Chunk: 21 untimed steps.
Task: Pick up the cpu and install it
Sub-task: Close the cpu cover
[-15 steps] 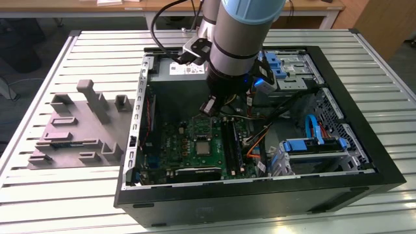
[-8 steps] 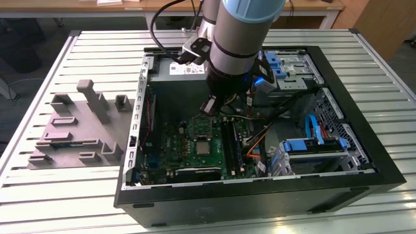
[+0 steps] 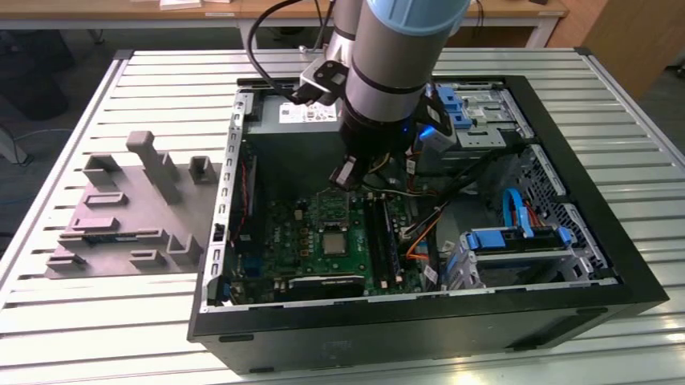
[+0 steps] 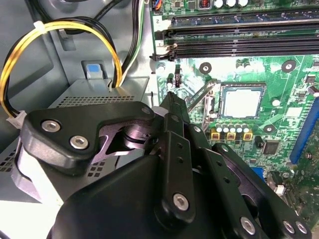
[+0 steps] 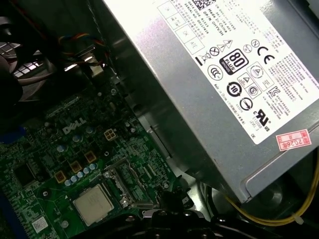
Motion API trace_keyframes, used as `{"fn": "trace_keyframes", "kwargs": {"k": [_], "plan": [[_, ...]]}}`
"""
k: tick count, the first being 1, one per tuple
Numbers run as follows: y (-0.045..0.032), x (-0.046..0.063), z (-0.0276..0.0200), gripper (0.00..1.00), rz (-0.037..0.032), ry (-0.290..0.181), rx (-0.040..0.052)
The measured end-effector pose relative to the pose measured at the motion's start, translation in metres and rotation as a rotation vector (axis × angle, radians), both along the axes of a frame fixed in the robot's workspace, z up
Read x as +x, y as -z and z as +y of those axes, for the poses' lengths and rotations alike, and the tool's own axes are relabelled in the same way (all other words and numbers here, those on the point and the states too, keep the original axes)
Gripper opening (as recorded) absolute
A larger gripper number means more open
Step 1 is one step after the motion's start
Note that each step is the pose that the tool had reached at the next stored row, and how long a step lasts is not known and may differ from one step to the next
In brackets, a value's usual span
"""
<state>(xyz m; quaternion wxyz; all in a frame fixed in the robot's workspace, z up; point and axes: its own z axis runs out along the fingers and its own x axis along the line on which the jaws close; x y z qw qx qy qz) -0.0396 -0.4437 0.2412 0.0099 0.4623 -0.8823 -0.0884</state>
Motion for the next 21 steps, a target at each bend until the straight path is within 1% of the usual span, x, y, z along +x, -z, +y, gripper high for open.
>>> {"fn": "trace_keyframes", "kwargs": {"k": [16, 21], "plan": [[-0.0025, -0.0002, -0.0001, 0.11, 0.0000, -0.007, -0.0001], [-0.0025, -0.0011, -0.0012, 0.11, -0.0001, -0.019, -0.0045]]}}
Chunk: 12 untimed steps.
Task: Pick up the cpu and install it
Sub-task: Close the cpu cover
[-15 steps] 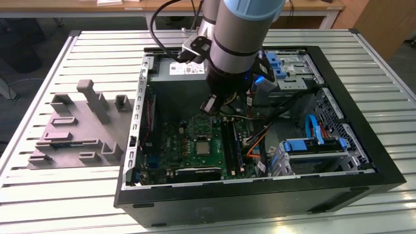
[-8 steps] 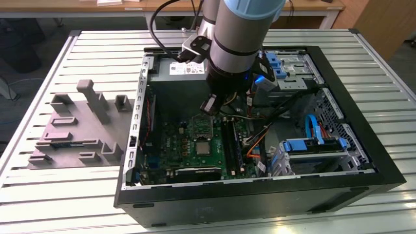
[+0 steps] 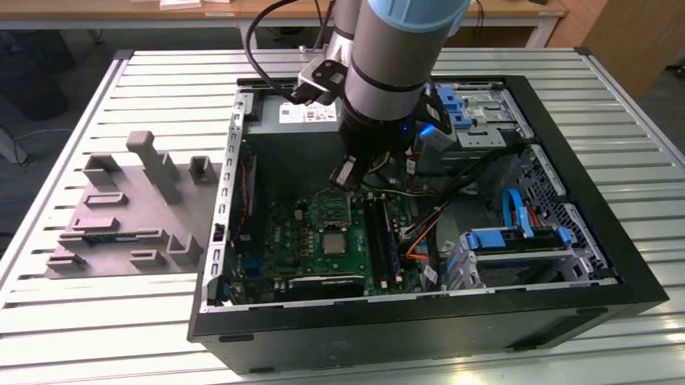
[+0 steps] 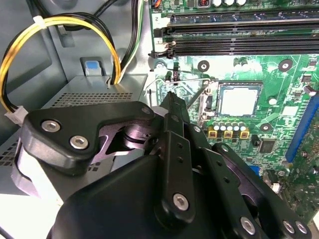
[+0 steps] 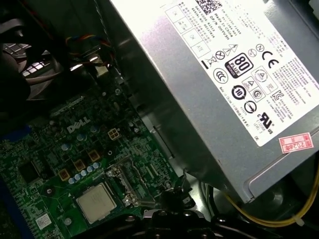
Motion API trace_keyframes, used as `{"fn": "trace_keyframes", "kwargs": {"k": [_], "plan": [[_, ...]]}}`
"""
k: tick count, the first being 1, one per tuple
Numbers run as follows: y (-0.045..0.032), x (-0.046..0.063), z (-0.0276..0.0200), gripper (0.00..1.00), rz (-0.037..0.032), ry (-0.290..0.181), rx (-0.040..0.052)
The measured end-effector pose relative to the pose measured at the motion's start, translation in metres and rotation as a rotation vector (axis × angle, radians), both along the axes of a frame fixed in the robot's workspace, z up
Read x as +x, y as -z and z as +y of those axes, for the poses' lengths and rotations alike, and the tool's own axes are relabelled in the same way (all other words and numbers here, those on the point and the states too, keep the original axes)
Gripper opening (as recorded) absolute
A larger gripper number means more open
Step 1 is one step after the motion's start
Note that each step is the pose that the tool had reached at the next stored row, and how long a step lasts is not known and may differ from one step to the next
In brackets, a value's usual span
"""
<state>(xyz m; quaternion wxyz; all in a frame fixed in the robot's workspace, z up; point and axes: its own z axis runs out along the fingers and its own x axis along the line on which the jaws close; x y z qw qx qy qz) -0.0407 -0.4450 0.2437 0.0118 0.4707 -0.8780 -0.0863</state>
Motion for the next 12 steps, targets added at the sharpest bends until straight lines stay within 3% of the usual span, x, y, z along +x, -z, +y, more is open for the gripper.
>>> {"fn": "trace_keyframes", "kwargs": {"k": [12], "plan": [[0.0000, -0.0002, -0.0034, 0.11, -0.0001, -0.015, -0.0037]]}}
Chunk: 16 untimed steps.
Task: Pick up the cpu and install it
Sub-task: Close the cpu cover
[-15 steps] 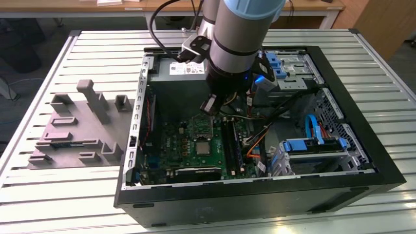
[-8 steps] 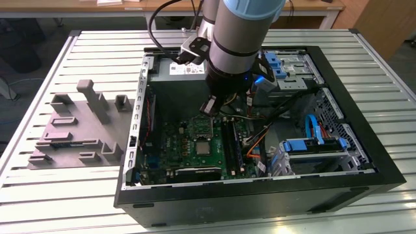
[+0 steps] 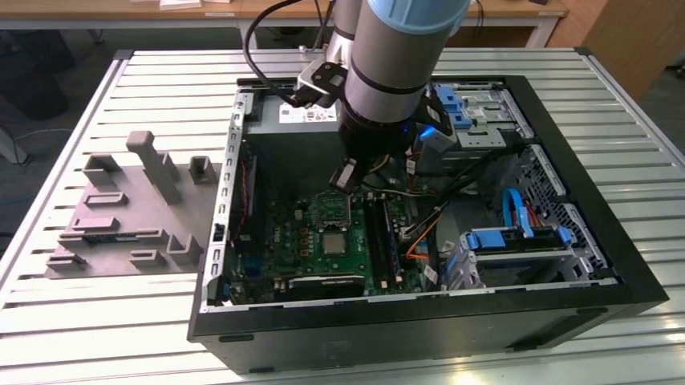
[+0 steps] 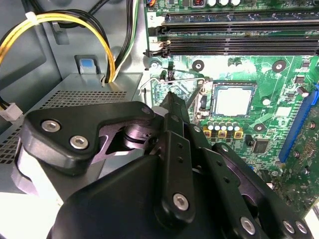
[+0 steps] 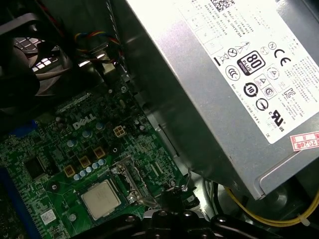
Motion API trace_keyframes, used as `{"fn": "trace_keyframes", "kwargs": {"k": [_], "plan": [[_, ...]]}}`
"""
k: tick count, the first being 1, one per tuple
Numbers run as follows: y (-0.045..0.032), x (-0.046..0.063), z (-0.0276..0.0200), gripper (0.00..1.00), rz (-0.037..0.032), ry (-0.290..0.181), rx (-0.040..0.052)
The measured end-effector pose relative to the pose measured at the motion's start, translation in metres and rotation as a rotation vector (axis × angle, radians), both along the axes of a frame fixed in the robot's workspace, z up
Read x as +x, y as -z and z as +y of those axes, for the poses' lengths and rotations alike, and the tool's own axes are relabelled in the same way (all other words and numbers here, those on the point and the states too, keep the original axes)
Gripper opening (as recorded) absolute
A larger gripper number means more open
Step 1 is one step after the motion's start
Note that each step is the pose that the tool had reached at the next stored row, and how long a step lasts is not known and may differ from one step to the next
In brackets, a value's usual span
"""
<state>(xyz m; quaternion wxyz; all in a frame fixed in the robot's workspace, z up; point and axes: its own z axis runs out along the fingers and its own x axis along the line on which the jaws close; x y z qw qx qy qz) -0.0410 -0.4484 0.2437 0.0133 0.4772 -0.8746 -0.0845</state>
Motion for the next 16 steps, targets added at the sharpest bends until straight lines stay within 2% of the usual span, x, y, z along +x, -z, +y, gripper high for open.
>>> {"fn": "trace_keyframes", "kwargs": {"k": [10, 12, 16], "plan": [[0.0001, 0.0000, -0.0001, 0.11, -0.0001, 0.000, -0.0030], [0.0000, 0.0000, -0.0001, 0.11, 0.0000, 0.000, -0.0088], [0.0000, 0.0000, -0.0001, 0.11, 0.0000, -0.001, -0.0332]]}}
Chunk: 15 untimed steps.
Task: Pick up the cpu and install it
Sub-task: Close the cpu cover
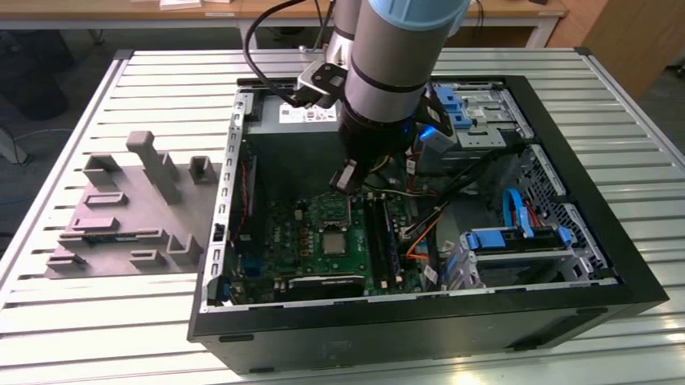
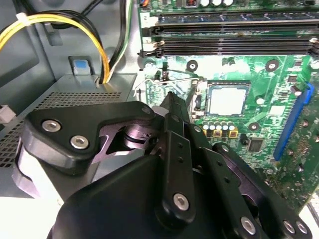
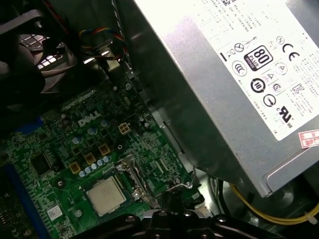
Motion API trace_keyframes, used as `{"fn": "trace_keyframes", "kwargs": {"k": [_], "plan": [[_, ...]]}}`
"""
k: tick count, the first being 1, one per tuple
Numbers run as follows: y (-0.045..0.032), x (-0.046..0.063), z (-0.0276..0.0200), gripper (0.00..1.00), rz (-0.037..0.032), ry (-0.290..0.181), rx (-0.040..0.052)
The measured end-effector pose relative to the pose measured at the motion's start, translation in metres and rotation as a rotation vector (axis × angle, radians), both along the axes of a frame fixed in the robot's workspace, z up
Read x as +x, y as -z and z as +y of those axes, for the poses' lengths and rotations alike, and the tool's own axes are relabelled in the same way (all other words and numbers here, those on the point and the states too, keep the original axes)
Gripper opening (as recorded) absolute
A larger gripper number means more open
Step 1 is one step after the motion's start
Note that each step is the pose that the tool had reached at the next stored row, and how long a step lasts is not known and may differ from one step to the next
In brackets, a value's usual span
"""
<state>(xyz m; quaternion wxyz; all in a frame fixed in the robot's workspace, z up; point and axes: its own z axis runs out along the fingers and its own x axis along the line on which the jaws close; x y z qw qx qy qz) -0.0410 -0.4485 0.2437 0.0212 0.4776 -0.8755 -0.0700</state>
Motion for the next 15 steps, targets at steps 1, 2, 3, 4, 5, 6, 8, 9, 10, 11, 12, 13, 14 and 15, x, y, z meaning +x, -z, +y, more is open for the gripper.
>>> {"fn": "trace_keyframes", "kwargs": {"k": [1, 2, 3, 4, 5, 6, 8, 9, 10, 11, 12, 13, 14, 15], "plan": [[0.0000, 0.0000, 0.0000, 0.11, 0.0000, 0.000, -0.0062], [0.0001, 0.0000, 0.0000, 0.11, 0.0000, -0.001, -0.0111], [0.0001, 0.0000, 0.0000, 0.11, -0.0001, -0.001, -0.0143], [0.0001, 0.0000, -0.0001, 0.11, 0.0000, -0.002, -0.0154], [0.0000, 0.0000, -0.0003, 0.11, 0.0000, -0.002, -0.0160], [-0.0001, -0.0001, -0.0005, 0.11, 0.0000, -0.003, -0.0161], [0.0000, -0.0001, -0.0010, 0.11, 0.0000, -0.004, -0.0160], [0.0000, -0.0001, -0.0014, 0.11, -0.0001, -0.005, -0.0160], [0.0000, -0.0001, -0.0017, 0.11, 0.0000, -0.006, -0.0160], [0.0000, -0.0002, -0.0021, 0.11, 0.0000, -0.007, -0.0160], [0.0000, -0.0002, -0.0023, 0.11, 0.0000, -0.008, -0.0160], [0.0000, -0.0001, -0.0026, 0.11, 0.0000, -0.010, -0.0161], [0.0000, -0.0002, -0.0029, 0.11, -0.0001, -0.011, -0.0159], [0.0000, -0.0002, -0.0032, 0.11, -0.0001, -0.012, -0.0160]]}}
